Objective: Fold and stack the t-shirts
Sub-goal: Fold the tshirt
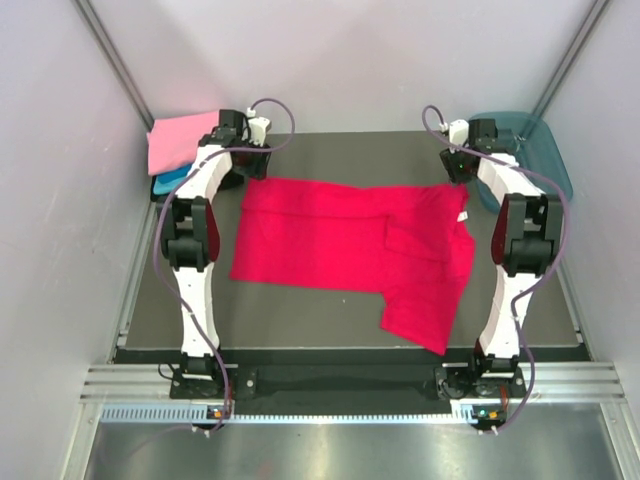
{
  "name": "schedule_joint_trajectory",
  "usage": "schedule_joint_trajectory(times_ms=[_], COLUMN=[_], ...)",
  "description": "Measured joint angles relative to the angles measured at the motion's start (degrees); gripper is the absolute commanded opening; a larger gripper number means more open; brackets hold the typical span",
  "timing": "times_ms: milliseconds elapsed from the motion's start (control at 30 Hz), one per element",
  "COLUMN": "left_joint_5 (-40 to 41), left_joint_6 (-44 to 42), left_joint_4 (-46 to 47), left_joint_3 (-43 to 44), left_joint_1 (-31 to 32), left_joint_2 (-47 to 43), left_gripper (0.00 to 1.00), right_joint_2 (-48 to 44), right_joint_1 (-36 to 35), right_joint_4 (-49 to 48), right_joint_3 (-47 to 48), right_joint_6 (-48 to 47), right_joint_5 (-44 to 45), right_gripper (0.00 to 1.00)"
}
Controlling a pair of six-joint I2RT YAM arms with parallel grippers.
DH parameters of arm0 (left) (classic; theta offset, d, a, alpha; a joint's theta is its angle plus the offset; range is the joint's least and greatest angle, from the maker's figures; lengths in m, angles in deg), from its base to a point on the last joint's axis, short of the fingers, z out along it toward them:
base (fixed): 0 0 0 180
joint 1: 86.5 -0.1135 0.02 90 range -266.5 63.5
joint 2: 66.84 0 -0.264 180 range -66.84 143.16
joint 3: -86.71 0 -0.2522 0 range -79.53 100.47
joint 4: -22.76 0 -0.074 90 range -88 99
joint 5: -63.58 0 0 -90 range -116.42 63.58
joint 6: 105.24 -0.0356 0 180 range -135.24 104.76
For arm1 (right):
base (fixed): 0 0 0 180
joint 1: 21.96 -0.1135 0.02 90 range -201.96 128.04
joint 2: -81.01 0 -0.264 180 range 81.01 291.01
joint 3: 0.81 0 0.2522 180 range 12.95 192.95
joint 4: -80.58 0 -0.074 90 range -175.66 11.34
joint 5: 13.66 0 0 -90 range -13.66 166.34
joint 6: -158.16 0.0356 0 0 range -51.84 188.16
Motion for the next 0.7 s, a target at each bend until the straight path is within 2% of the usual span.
schedule_joint_trajectory(times_ms=[433, 533, 700], left_joint_5=[4.09, 4.44, 4.76], left_joint_6=[-0.04, -0.04, 0.0], left_joint_4=[1.09, 1.16, 1.16], left_joint_3=[3.76, 3.91, 3.98], left_joint_1=[0.0, 0.0, 0.0], left_joint_2=[6.75, 7.76, 8.61], left_gripper=[0.63, 0.59, 0.4], right_joint_2=[3.69, 3.72, 4.26], right_joint_1=[-0.07, -0.09, -0.07], right_joint_4=[-0.74, -0.74, -0.85], right_joint_3=[0.52, 0.5, 0.5], right_joint_6=[-0.74, -1.18, -1.62], right_joint_5=[1.99, 2.01, 2.21], right_gripper=[0.48, 0.48, 0.42])
